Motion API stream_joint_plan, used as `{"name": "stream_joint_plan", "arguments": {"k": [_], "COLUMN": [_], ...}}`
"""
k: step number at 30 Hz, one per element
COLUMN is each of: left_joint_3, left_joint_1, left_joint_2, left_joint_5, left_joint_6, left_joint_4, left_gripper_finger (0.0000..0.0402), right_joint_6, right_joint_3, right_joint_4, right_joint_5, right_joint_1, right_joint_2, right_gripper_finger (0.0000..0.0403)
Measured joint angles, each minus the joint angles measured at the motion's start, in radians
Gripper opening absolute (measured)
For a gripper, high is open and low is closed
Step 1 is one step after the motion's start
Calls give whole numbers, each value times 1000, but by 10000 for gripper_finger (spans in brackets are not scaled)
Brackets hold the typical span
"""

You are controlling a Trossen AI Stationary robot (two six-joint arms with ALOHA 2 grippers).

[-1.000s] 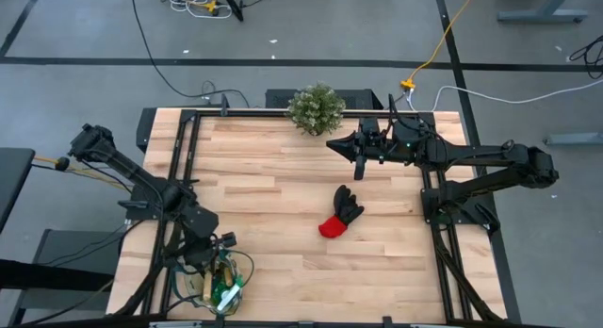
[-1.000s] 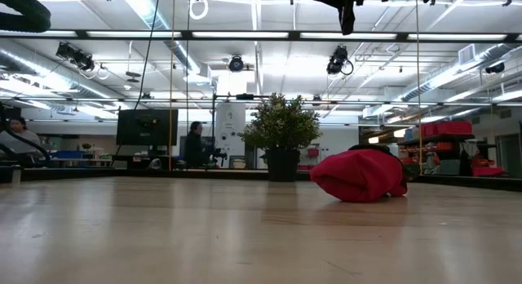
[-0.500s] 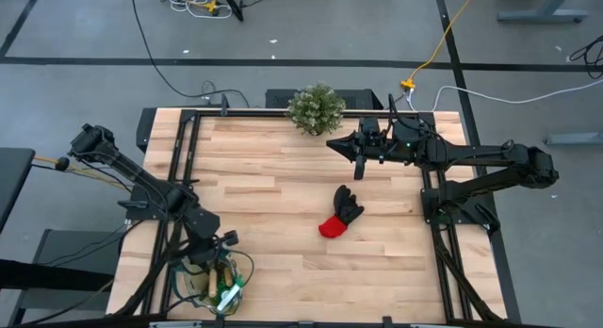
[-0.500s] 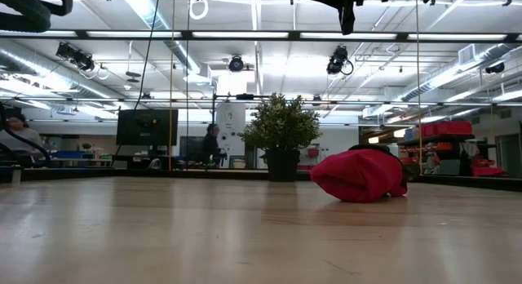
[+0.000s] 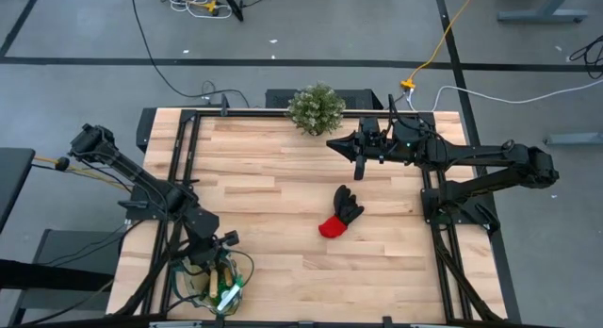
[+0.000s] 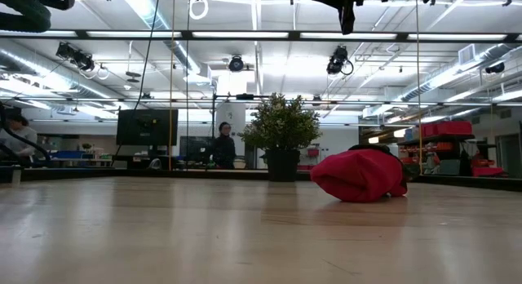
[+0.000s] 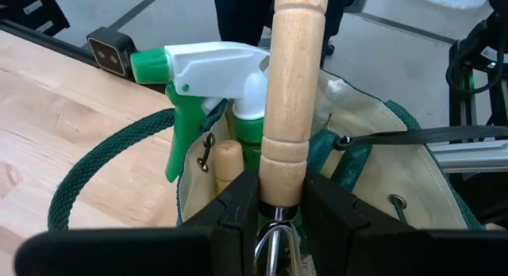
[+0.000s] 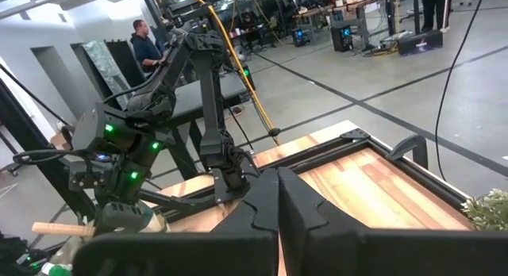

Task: Pick & Place Garden tools in Gardening bag
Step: Put the brown hand rake into the gardening bag, then put the red gloves into the gardening bag

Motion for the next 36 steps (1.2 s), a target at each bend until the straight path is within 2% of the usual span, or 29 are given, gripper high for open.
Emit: {"name": "stream_joint_plan", "arguments": {"k": [4,13,16,25,32,36], "left_joint_3": [0,0,1,41,122,157], "left_joint_1": [0,0,0,23,107,171], "left_joint_2": [0,0,0,0,0,0], "left_joint_5": [0,-42,-44,-86,-175,-181], "left_joint_6": [0,-53,-114,-177,-175,-177], "left_joint_4": [-1,13,49,69,-29,-38], "left_gripper_finger": [97,159,171,167,158,155], "right_joint_6": [0,0,0,-14,-14,-14], "right_joint_3": [0,0,0,0,0,0], "right_joint_4": [0,0,1,1,1,1], "right_joint_5": [0,0,-1,-2,-2,-1], "right_joint_1": [0,0,0,0,0,0], "right_joint_2": [0,0,0,0,0,0], "right_gripper_finger": [0,0,0,0,0,0]}}
